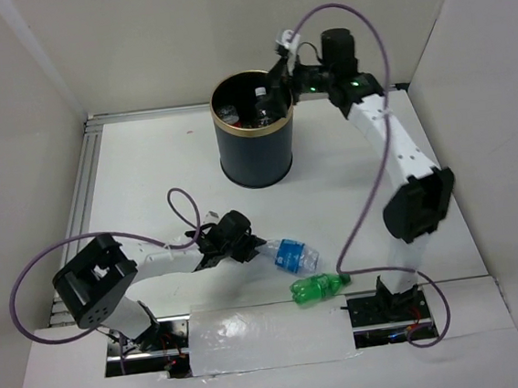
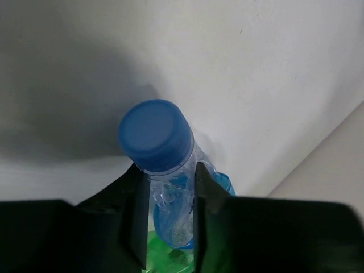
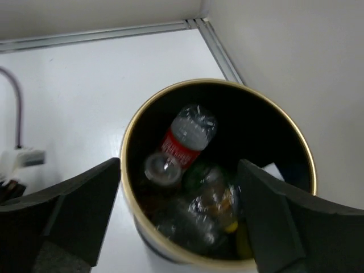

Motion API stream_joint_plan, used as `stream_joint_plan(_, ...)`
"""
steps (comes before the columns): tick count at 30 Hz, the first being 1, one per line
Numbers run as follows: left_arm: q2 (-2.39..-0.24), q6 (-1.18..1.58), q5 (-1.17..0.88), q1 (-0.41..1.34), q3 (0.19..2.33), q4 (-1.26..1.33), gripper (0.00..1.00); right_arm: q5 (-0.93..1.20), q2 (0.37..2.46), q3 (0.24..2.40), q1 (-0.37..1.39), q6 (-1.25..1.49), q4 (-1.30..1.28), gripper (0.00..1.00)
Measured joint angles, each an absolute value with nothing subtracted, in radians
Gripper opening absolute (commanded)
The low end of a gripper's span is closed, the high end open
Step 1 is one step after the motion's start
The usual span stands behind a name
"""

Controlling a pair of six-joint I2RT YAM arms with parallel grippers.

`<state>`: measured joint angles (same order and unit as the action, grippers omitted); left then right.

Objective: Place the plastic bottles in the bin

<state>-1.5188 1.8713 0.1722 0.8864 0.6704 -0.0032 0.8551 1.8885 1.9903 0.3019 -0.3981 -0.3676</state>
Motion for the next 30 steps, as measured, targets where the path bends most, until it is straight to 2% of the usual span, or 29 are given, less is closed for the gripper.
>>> stream_joint_plan(1,-1.525,1.859,0.168,0.880,0.673,0.004,0.07,0.876,1.822,1.943,0.284,-0.437,-0.398,0.76)
stream_joint_plan(2,-1.526,1.837,0.163,0.870,0.673,0.009,0.00,0.894,1.752,1.893,0.264,-0.474,-0.439,0.62)
stream_joint_plan(3,-1.524,1.820,0.165,0.860,0.675,0.008,0.00,0.906,1.669,1.821,0.245,-0.528,-0.467,0.38)
stream_joint_plan(5,-1.513,1.765,0.175,0.835,0.686,-0.011,0.00,0.928,1.490,1.655,0.223,-0.633,-0.560,0.25)
stream_joint_plan(7,-1.480,1.697,0.199,0.817,0.709,-0.041,0.00,0.939,1.333,1.499,0.222,-0.743,-0.646,0.23)
stream_joint_plan(10,-1.372,1.565,0.268,0.799,0.781,-0.088,0.00,0.929,1.144,1.259,0.236,-0.897,-0.782,0.30)
stream_joint_plan(12,-1.298,1.464,0.315,0.797,0.855,-0.094,0.00,0.904,1.054,1.108,0.254,-0.985,-0.834,0.50)
stream_joint_plan(14,-1.232,1.349,0.361,0.797,0.942,-0.073,0.00,0.882,1.013,1.007,0.270,-1.061,-0.904,0.65)
stream_joint_plan(15,-1.212,1.287,0.386,0.797,0.984,-0.071,0.00,0.866,1.009,0.966,0.278,-1.093,-0.926,0.78)
stream_joint_plan(16,-1.196,1.232,0.403,0.797,1.020,-0.049,0.00,0.852,1.008,0.933,0.286,-1.116,-0.950,0.83)
stream_joint_plan(22,-1.254,1.011,0.488,0.751,1.238,0.068,0.00,0.812,1.007,0.876,0.357,-1.226,-1.029,0.89)
stream_joint_plan(30,-1.589,0.942,0.586,0.645,1.497,0.088,0.00,0.773,1.005,0.869,0.448,-1.270,-1.041,0.91)
